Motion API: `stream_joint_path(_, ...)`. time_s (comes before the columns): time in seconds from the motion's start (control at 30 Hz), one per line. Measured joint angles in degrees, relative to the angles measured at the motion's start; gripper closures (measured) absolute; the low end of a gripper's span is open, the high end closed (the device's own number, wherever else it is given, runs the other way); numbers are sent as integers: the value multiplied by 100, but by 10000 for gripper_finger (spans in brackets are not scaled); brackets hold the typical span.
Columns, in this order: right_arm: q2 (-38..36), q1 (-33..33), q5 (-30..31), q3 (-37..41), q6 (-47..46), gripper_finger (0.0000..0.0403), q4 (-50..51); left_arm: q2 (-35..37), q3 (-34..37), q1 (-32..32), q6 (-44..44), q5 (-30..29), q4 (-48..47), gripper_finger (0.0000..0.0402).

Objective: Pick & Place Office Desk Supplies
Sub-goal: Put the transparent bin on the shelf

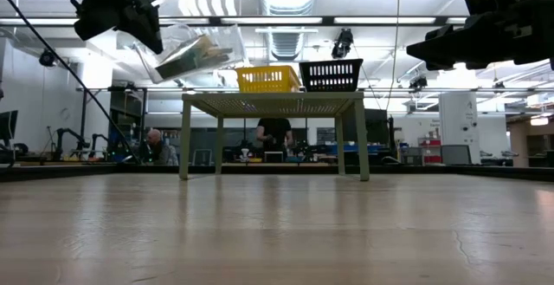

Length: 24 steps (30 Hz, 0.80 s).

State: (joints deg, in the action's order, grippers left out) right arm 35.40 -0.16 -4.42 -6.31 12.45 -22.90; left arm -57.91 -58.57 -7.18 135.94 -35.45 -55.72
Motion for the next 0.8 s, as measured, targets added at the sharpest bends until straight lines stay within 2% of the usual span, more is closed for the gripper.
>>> stream_joint_path(0.23, 0, 0, 2, 0, 0, 282, 0, -165, 66, -97, 1167, 109, -5, 389)
stream_joint_path(0.4, 0, 0, 2, 0, 0, 282, 0, -353, -44, -362, 1066, 200, 1, 396)
stream_joint_path(0.8, 0, 2, 1, 0, 1, 282, 2, -888, -674, -918, 661, 972, -142, 390)
